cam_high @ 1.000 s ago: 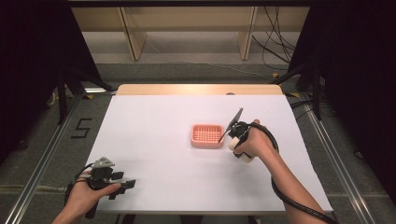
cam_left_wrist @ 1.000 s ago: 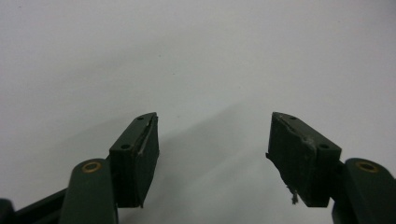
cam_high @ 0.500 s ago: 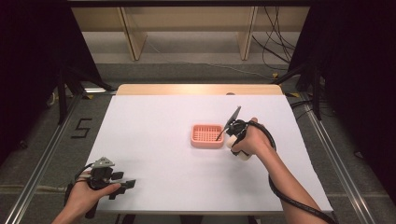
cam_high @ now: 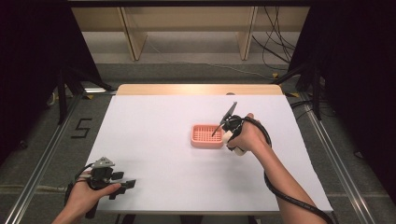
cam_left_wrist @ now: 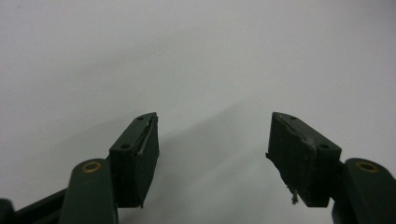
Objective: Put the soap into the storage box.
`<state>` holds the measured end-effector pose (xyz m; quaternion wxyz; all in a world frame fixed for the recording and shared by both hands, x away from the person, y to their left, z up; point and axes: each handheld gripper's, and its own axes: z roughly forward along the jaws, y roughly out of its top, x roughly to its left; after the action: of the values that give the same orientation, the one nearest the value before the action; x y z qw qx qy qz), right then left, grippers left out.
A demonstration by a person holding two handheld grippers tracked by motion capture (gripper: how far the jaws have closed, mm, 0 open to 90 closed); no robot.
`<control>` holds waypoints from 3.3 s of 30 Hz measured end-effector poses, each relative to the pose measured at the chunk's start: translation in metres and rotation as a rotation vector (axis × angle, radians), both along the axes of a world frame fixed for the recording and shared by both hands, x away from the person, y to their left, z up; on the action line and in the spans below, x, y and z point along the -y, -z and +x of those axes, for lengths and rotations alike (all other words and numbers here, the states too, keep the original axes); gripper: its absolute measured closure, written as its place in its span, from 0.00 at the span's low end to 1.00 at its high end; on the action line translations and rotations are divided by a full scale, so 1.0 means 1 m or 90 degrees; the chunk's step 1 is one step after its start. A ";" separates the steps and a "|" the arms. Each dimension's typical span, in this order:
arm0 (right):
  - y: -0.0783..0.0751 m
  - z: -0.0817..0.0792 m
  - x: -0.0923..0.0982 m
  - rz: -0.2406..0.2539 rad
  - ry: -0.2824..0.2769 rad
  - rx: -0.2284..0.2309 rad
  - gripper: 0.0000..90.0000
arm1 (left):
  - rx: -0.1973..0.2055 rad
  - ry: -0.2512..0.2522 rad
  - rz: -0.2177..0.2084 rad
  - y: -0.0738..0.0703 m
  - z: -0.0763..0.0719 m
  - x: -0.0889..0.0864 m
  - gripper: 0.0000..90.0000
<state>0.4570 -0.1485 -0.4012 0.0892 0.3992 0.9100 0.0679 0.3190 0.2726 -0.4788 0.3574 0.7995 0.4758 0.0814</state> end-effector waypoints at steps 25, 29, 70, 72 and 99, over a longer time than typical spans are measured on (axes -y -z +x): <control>-0.001 0.012 -0.011 0.005 -0.029 0.016 0.56 | -0.002 0.001 -0.001 0.000 0.000 -0.001 0.37; -0.003 0.013 -0.013 0.001 -0.029 0.018 0.56 | -0.002 0.003 0.002 0.000 0.000 -0.001 0.37; -0.007 0.036 -0.033 -0.011 -0.088 0.043 0.56 | 0.001 -0.015 0.004 -0.001 -0.004 -0.003 0.37; -0.006 0.038 -0.033 -0.012 -0.100 0.044 0.56 | 0.002 -0.007 0.000 -0.001 -0.003 -0.004 0.37; -0.004 0.050 -0.048 -0.019 -0.146 0.054 0.56 | 0.002 -0.019 -0.001 -0.002 -0.005 -0.004 0.37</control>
<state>0.5073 -0.1003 -0.3970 0.1251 0.2880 0.9460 0.0812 0.3140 0.2762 -0.4771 0.3576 0.7920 0.4870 0.0878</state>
